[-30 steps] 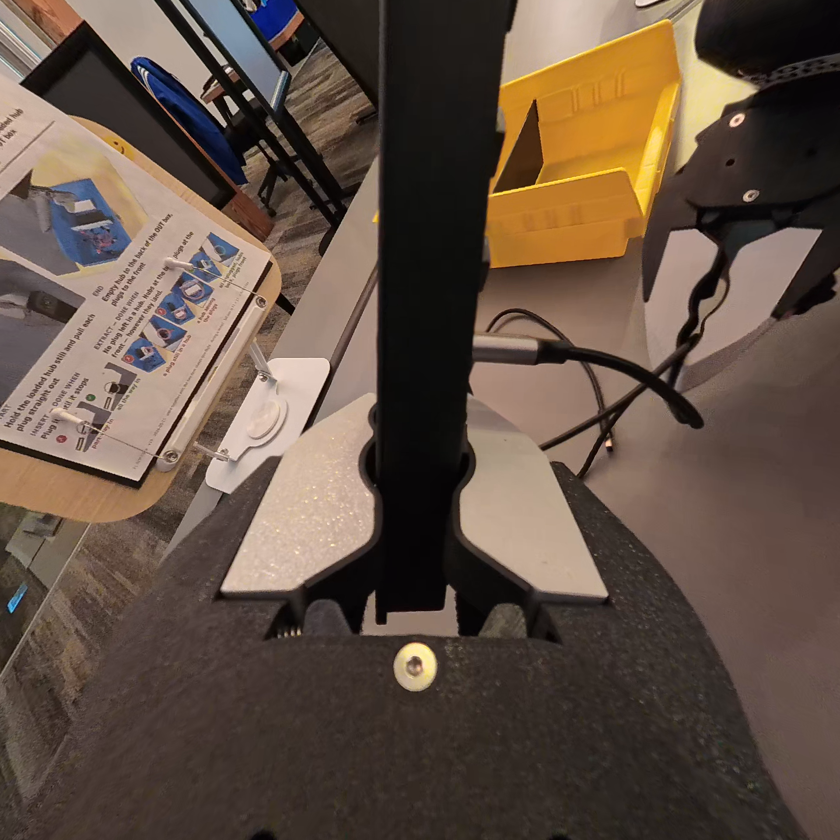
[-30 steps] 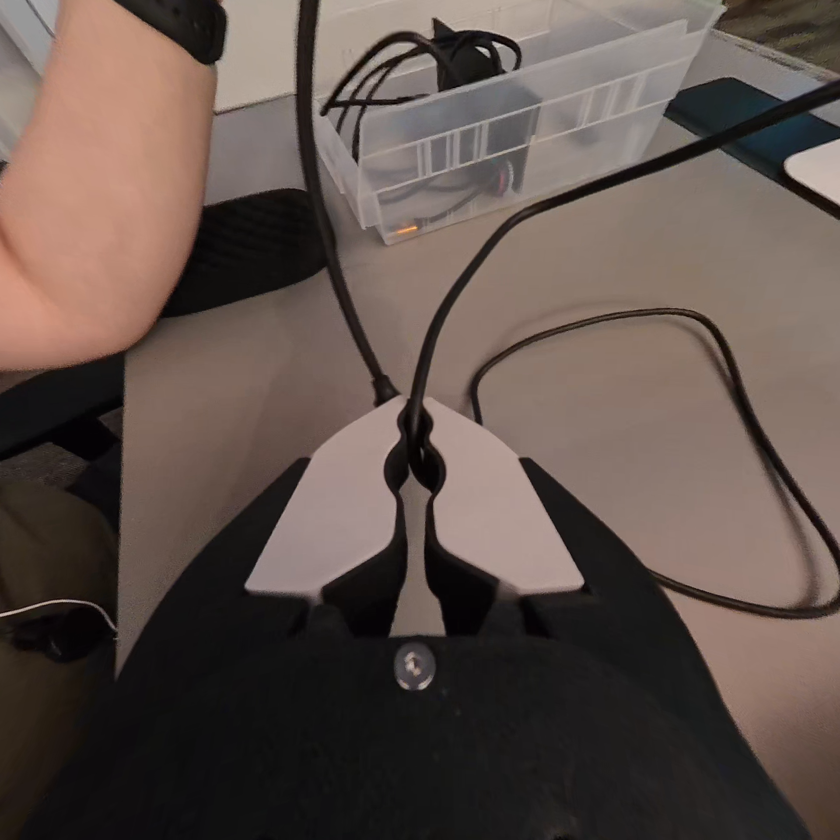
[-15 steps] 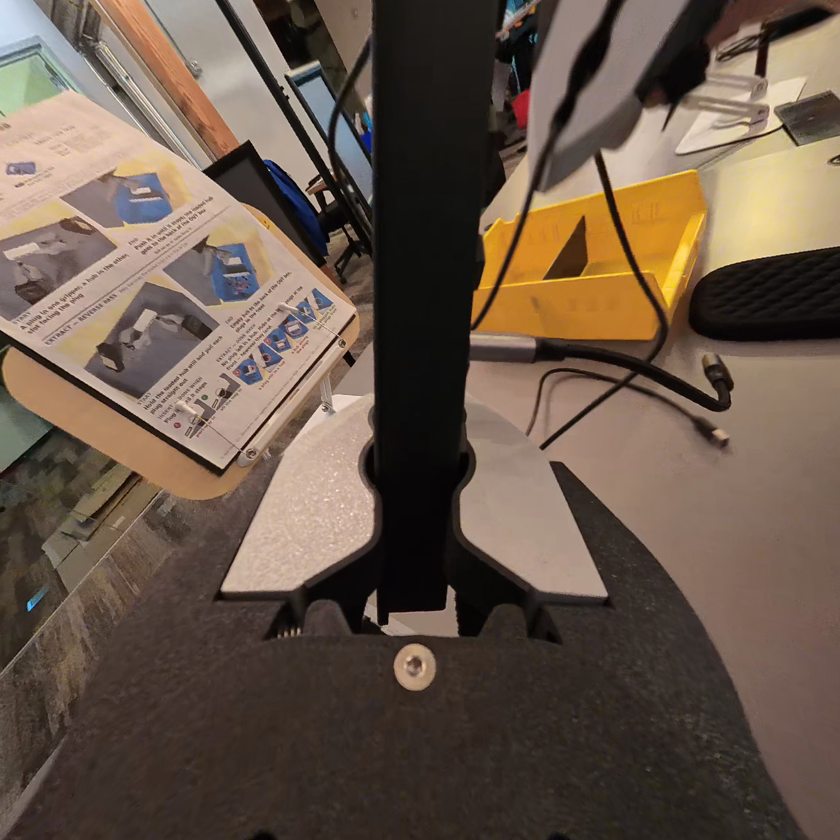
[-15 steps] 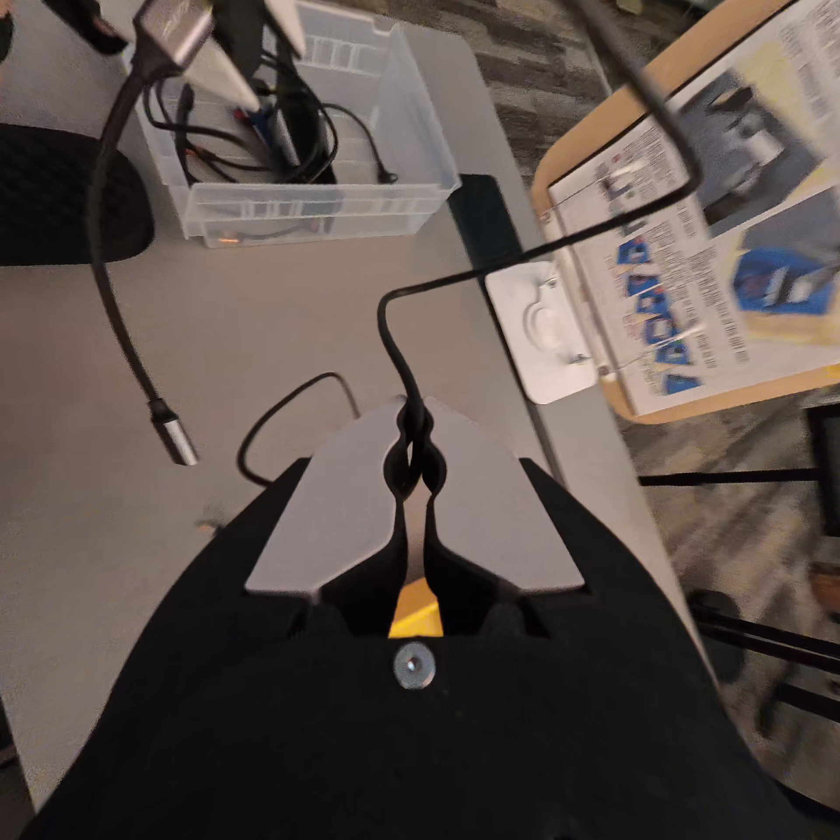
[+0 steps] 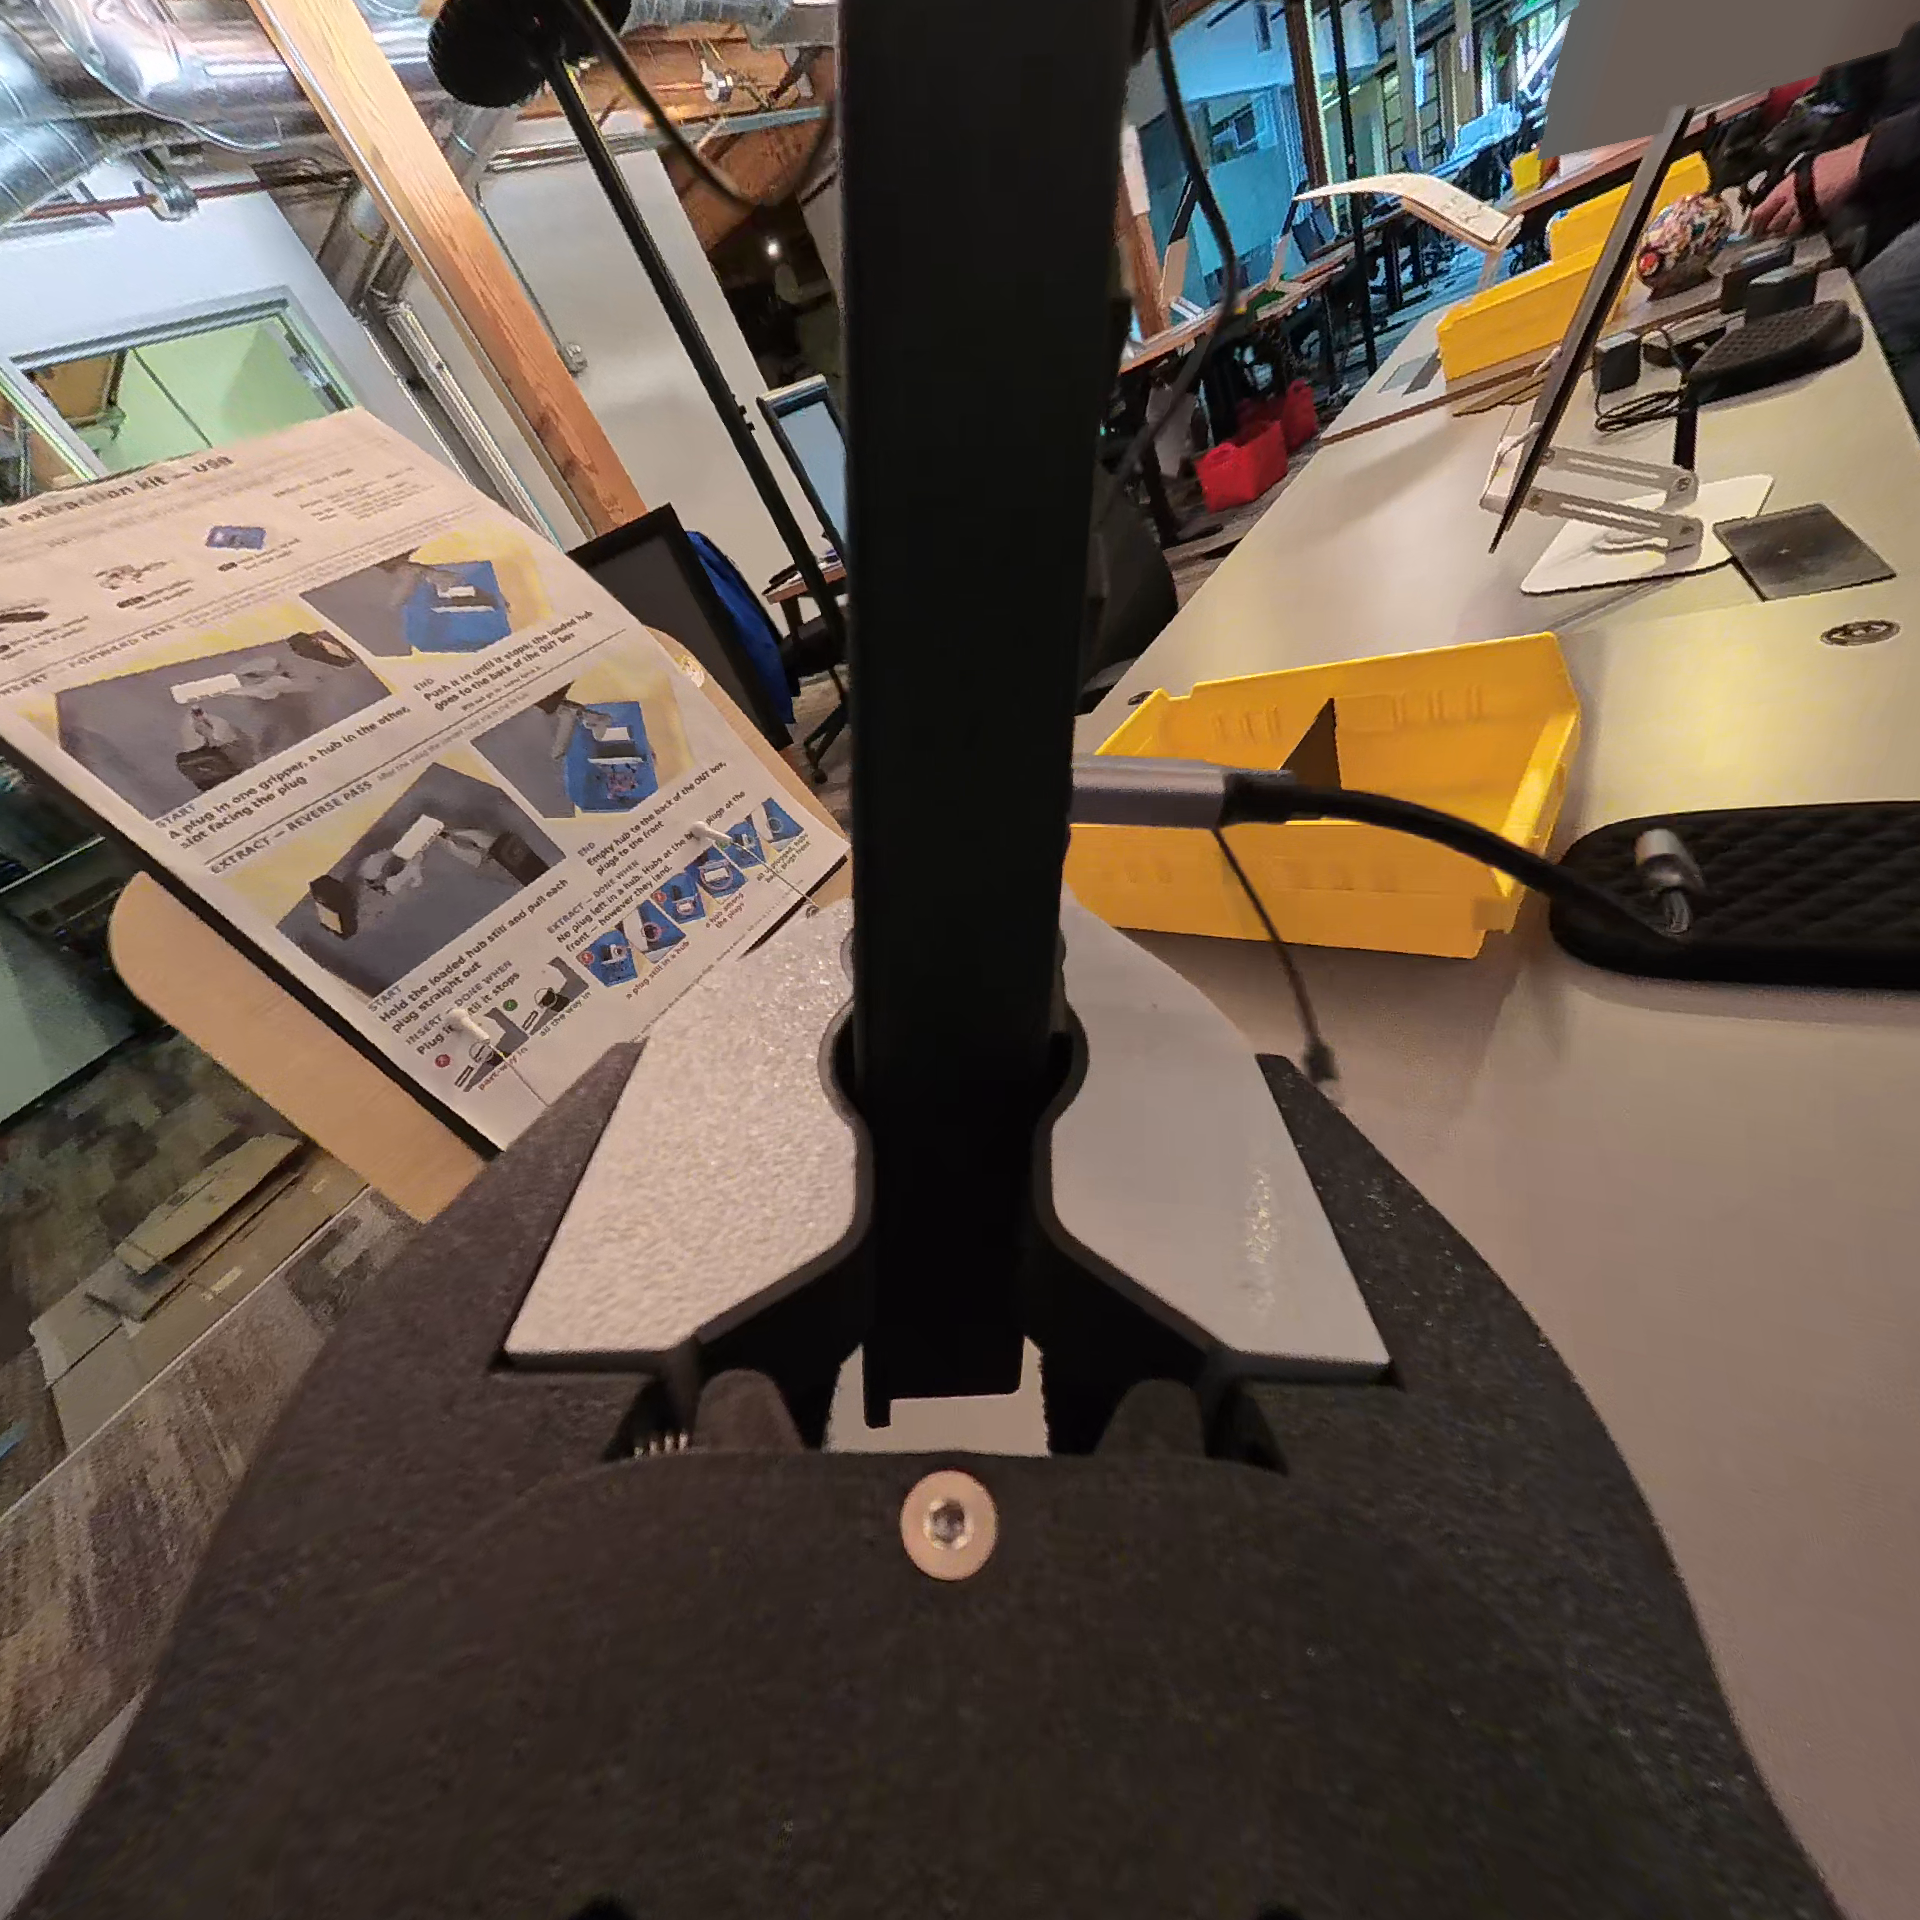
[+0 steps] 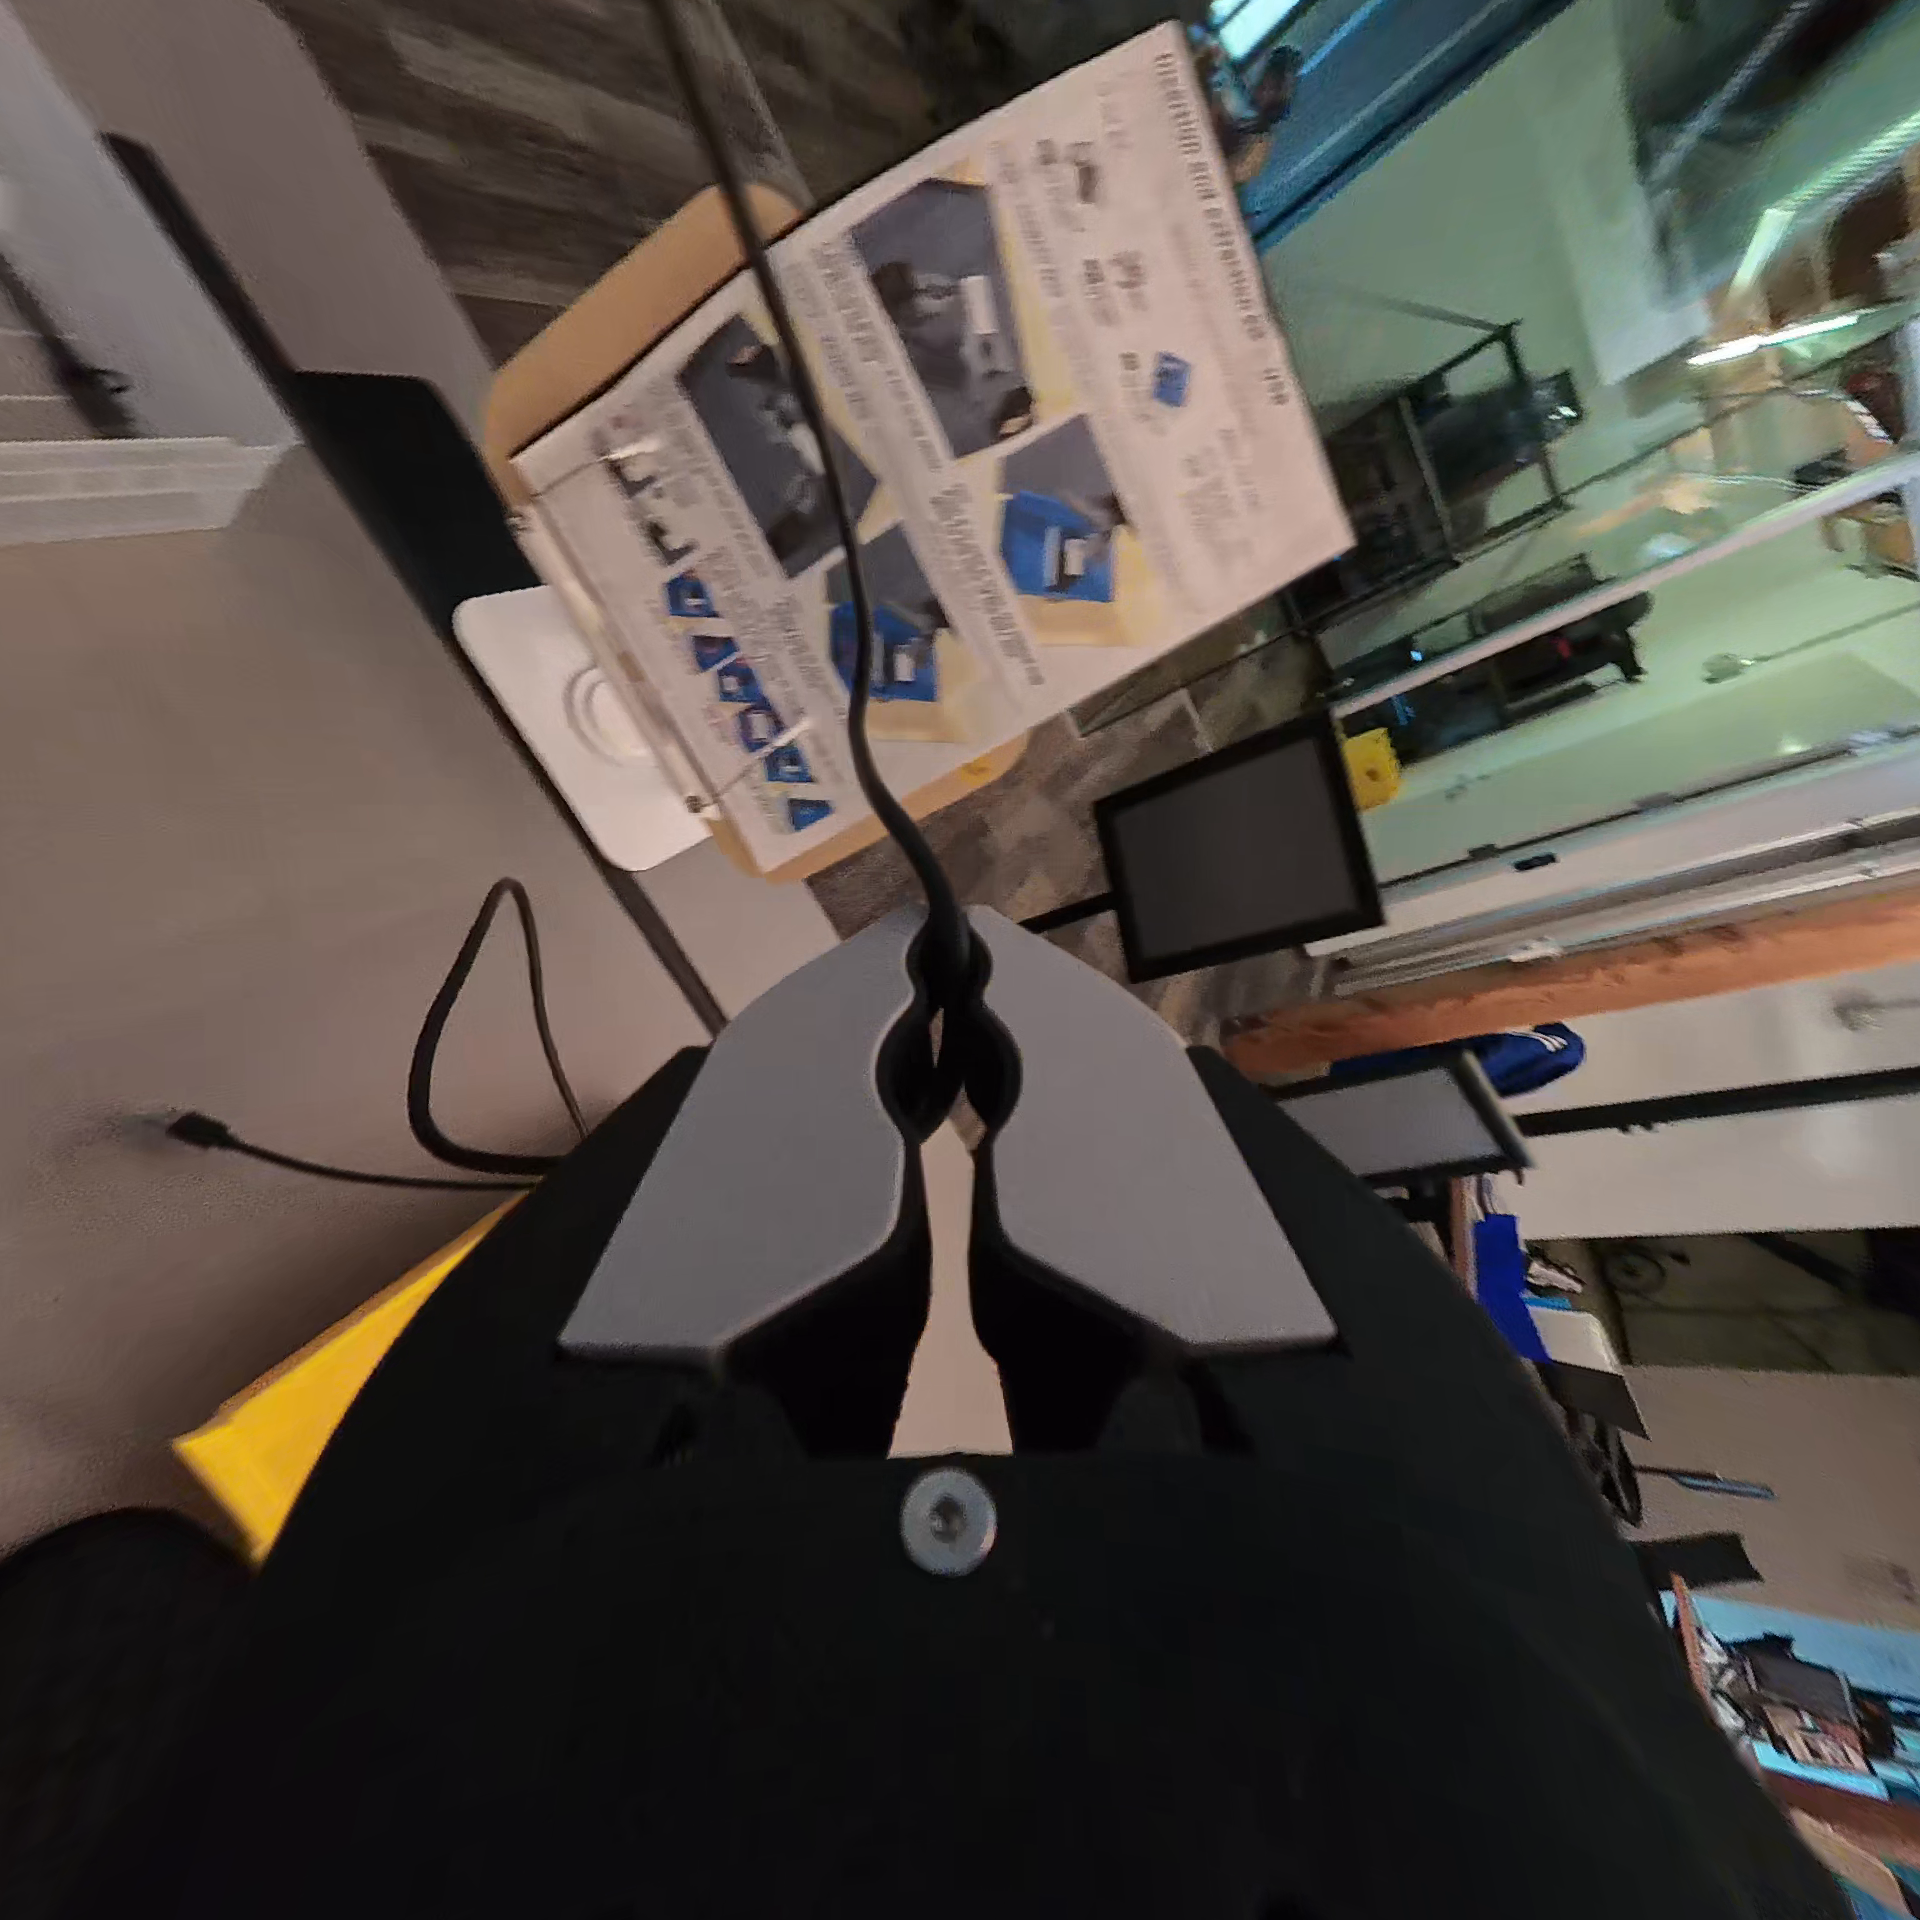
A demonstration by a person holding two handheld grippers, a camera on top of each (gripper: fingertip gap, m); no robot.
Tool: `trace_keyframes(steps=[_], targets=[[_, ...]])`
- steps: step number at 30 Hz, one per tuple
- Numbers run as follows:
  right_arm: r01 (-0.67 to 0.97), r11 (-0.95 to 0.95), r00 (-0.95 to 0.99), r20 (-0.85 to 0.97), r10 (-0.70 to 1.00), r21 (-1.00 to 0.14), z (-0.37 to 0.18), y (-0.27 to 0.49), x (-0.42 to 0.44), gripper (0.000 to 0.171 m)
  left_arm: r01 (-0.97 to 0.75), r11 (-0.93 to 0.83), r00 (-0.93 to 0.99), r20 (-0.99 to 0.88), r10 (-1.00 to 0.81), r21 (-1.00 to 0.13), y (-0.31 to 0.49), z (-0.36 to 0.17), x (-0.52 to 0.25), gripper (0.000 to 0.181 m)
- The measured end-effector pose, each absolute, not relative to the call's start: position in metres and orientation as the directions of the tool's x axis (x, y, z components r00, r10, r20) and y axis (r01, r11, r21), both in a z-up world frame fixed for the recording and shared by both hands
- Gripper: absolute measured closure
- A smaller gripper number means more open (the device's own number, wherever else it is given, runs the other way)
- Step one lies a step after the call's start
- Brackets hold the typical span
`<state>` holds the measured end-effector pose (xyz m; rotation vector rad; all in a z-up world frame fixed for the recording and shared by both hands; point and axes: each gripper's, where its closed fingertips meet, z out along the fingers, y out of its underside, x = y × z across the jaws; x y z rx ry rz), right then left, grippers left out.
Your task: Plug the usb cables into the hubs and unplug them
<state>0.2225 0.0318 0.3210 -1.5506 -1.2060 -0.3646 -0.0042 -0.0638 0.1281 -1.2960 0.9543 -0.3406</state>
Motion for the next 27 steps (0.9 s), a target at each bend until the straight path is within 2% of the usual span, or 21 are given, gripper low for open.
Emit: trace_keyframes(steps=[5, 9, 13, 18, 27], targets=[[0.797, 0.080, 0.528, 0.755, 0.389, -0.599, 0.375, 0.062, 0.256, 0.171, -0.296, 0.264, 0.599, -0.393, -0.698, -0.918, -0.056, 0.126, 0.015, 0.154], [0.795, 0.035, 0.565, 0.760, 0.322, -0.606, 0.389, 0.088, 0.283, 0.171, -0.219, 0.225, 0.595, -0.313, -0.740, -0.949, -0.050, 0.126, 0.038, 0.153], [0.783, -0.030, 0.601, 0.744, 0.291, -0.621, 0.377, 0.114, 0.316, 0.171, -0.177, 0.185, 0.545, -0.252, -0.800, -0.967, -0.046, 0.117, 0.061, 0.155], [0.789, -0.144, 0.610, 0.734, 0.298, -0.597, 0.332, 0.145, 0.356, 0.170, -0.221, 0.157, 0.520, -0.253, -0.816, -0.963, -0.039, 0.100, 0.073, 0.155], [0.797, -0.161, 0.598, 0.721, 0.350, -0.582, 0.293, 0.159, 0.364, 0.170, -0.209, 0.144, 0.532, -0.236, -0.813, -0.967, -0.034, 0.099, 0.064, 0.155]])
